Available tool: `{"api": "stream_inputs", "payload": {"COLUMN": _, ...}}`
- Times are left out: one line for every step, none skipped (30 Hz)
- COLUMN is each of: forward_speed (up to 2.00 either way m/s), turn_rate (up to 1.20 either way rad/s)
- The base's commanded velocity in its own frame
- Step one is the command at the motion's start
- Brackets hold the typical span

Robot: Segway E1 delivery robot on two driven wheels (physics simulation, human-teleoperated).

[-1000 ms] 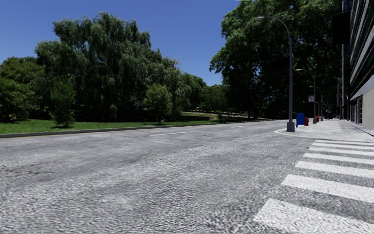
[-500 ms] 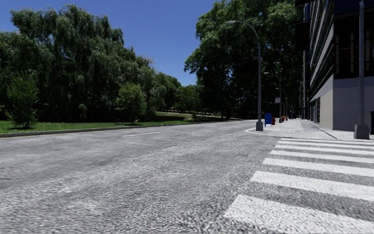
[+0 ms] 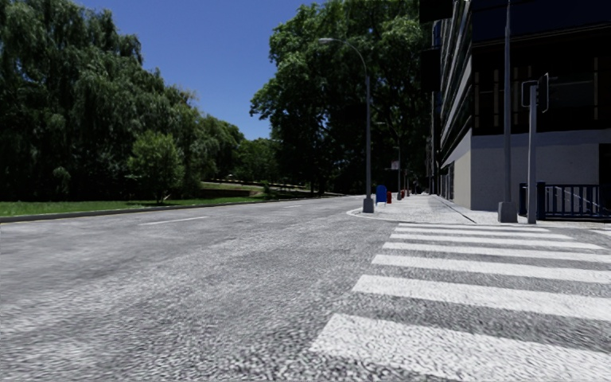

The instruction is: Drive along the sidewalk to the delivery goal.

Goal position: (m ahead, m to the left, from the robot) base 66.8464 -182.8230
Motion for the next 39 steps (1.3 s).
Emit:
{"api": "stream_inputs", "payload": {"forward_speed": 0.00, "turn_rate": -0.49}}
{"api": "stream_inputs", "payload": {"forward_speed": 0.00, "turn_rate": -0.49}}
{"api": "stream_inputs", "payload": {"forward_speed": 0.00, "turn_rate": -0.49}}
{"api": "stream_inputs", "payload": {"forward_speed": 0.00, "turn_rate": -0.49}}
{"api": "stream_inputs", "payload": {"forward_speed": 0.00, "turn_rate": -0.49}}
{"api": "stream_inputs", "payload": {"forward_speed": 0.00, "turn_rate": -0.49}}
{"api": "stream_inputs", "payload": {"forward_speed": 0.00, "turn_rate": -0.49}}
{"api": "stream_inputs", "payload": {"forward_speed": 0.00, "turn_rate": -0.49}}
{"api": "stream_inputs", "payload": {"forward_speed": 0.00, "turn_rate": -0.49}}
{"api": "stream_inputs", "payload": {"forward_speed": 0.03, "turn_rate": -0.49}}
{"api": "stream_inputs", "payload": {"forward_speed": 0.03, "turn_rate": -0.49}}
{"api": "stream_inputs", "payload": {"forward_speed": 0.04, "turn_rate": -0.49}}
{"api": "stream_inputs", "payload": {"forward_speed": 0.04, "turn_rate": -0.49}}
{"api": "stream_inputs", "payload": {"forward_speed": 0.04, "turn_rate": -0.49}}
{"api": "stream_inputs", "payload": {"forward_speed": 0.04, "turn_rate": -0.49}}
{"api": "stream_inputs", "payload": {"forward_speed": 0.04, "turn_rate": -0.49}}
{"api": "stream_inputs", "payload": {"forward_speed": 0.04, "turn_rate": -0.49}}
{"api": "stream_inputs", "payload": {"forward_speed": 0.04, "turn_rate": -0.49}}
{"api": "stream_inputs", "payload": {"forward_speed": 0.04, "turn_rate": -0.49}}
{"api": "stream_inputs", "payload": {"forward_speed": 0.04, "turn_rate": -0.49}}
{"api": "stream_inputs", "payload": {"forward_speed": 0.04, "turn_rate": -0.49}}
{"api": "stream_inputs", "payload": {"forward_speed": 0.04, "turn_rate": -0.42}}
{"api": "stream_inputs", "payload": {"forward_speed": 0.04, "turn_rate": -0.42}}
{"api": "stream_inputs", "payload": {"forward_speed": 0.07, "turn_rate": -0.27}}
{"api": "stream_inputs", "payload": {"forward_speed": 0.23, "turn_rate": 0.00}}
{"api": "stream_inputs", "payload": {"forward_speed": 0.51, "turn_rate": 0.00}}
{"api": "stream_inputs", "payload": {"forward_speed": 0.51, "turn_rate": 0.00}}
{"api": "stream_inputs", "payload": {"forward_speed": 0.73, "turn_rate": 0.00}}
{"api": "stream_inputs", "payload": {"forward_speed": 0.80, "turn_rate": 0.00}}
{"api": "stream_inputs", "payload": {"forward_speed": 0.82, "turn_rate": 0.00}}
{"api": "stream_inputs", "payload": {"forward_speed": 0.82, "turn_rate": 0.00}}
{"api": "stream_inputs", "payload": {"forward_speed": 0.82, "turn_rate": 0.00}}
{"api": "stream_inputs", "payload": {"forward_speed": 0.91, "turn_rate": 0.00}}
{"api": "stream_inputs", "payload": {"forward_speed": 1.14, "turn_rate": 0.00}}
{"api": "stream_inputs", "payload": {"forward_speed": 1.14, "turn_rate": 0.00}}
{"api": "stream_inputs", "payload": {"forward_speed": 1.40, "turn_rate": 0.00}}
{"api": "stream_inputs", "payload": {"forward_speed": 1.52, "turn_rate": 0.00}}
{"api": "stream_inputs", "payload": {"forward_speed": 1.65, "turn_rate": 0.00}}
{"api": "stream_inputs", "payload": {"forward_speed": 1.65, "turn_rate": 0.00}}
